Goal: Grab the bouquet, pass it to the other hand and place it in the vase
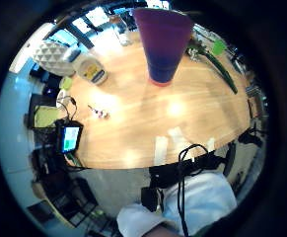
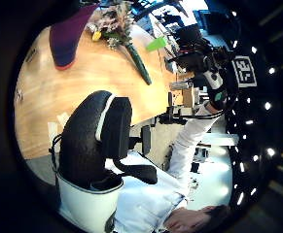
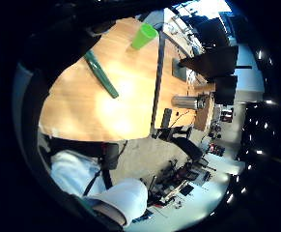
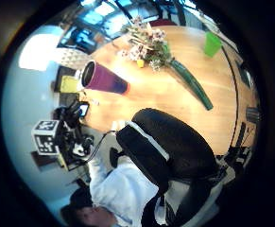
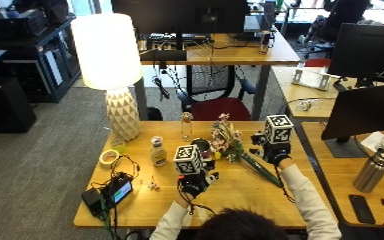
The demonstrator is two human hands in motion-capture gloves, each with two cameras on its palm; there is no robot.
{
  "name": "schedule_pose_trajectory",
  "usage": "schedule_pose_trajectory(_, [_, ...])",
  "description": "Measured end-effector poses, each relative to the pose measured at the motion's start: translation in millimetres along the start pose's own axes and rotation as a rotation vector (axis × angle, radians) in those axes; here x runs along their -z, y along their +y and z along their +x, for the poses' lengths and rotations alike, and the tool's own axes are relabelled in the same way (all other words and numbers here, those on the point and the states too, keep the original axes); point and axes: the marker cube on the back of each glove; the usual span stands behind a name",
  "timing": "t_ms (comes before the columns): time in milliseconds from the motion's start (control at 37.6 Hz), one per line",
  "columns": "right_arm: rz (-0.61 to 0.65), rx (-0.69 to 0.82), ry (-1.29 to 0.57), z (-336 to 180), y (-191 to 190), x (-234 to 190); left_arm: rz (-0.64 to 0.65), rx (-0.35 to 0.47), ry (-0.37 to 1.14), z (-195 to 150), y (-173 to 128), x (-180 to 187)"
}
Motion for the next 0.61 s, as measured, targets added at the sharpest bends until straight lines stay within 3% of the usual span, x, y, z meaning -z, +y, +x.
schedule_pose_trajectory(213, [0.026,0.040,-0.013,-9,13,3,-0.009,0.023,0.006,-5,-7,3])
schedule_pose_trajectory(453, [0.065,0.070,-0.031,-10,32,11,0.021,-0.007,0.009,5,-25,-7])
schedule_pose_trajectory(612, [0.044,0.048,-0.070,-7,46,19,0.018,-0.049,0.011,19,-20,5])
